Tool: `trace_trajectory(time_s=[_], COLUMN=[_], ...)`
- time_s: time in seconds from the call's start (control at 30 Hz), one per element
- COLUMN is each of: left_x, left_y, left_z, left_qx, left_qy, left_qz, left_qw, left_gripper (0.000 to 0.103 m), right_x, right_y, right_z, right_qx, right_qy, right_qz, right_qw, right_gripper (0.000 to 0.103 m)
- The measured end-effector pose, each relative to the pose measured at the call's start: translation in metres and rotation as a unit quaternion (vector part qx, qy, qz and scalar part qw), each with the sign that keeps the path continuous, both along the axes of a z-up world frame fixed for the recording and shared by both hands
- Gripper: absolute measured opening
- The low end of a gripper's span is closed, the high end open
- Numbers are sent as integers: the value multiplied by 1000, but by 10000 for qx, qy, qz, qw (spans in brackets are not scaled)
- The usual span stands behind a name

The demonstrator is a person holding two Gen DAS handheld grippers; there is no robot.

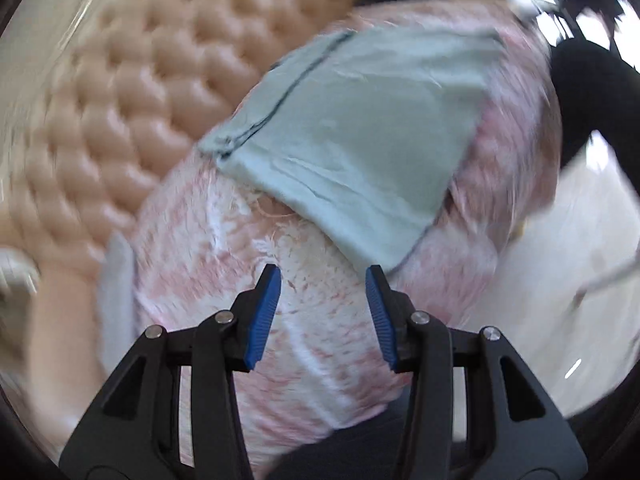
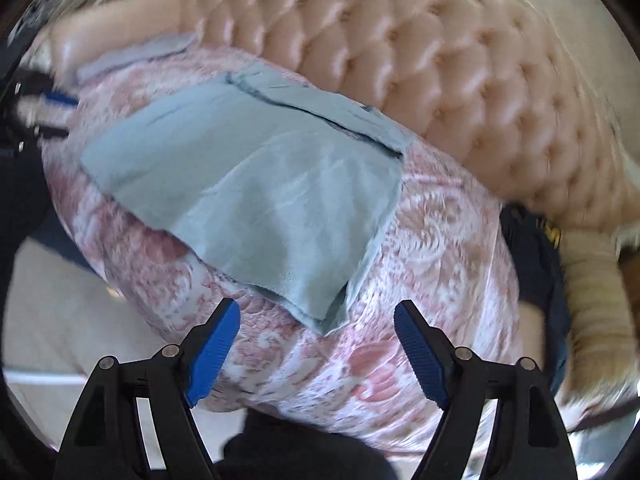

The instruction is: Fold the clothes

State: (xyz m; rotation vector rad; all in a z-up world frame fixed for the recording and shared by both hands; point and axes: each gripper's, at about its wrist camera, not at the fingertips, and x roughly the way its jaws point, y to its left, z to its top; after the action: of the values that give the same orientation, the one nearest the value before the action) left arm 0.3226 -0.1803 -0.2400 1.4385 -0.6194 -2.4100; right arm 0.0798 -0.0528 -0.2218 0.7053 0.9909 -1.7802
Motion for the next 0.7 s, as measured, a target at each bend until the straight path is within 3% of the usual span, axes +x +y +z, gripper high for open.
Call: trace_trajectory(time_s=[0.07,0.2,0.27,0.33,0.4,0.57,0.7], left_x=[1,1,1,3,3,-9,-17], left_y=[8,6,8,9,10,16,22], left_z=[-12,-32,-43,-58,-69,-78,-82], left_qx=[-848,-1851,-2227,-2643,-2872,-3195,-3514], left_qy=[-317,-715,-876,-1120,-1303,-1548,-2021], left_qz=[-636,-1564,-2009,-2487,-2818,-3516,-4111], left_qw=[9939,9676,9499,9251,9062,8662,8165], left_gripper=[48,48,47,47,41,40,40], right_x=[4,4,1,-2,-6,-18,-17], right_y=[-5,-14,-15,-14,-14,-10,-5], right_z=[-1,-6,-7,-7,-8,-22,-45], right_qx=[155,568,765,899,1011,1268,1740], right_qy=[219,742,1134,1428,1635,1846,2255], right_qz=[393,1051,1261,1501,1699,2093,2670], right_qw=[9989,9901,9825,9742,9665,9519,9207], right_gripper=[80,80,80,80,80,80,80])
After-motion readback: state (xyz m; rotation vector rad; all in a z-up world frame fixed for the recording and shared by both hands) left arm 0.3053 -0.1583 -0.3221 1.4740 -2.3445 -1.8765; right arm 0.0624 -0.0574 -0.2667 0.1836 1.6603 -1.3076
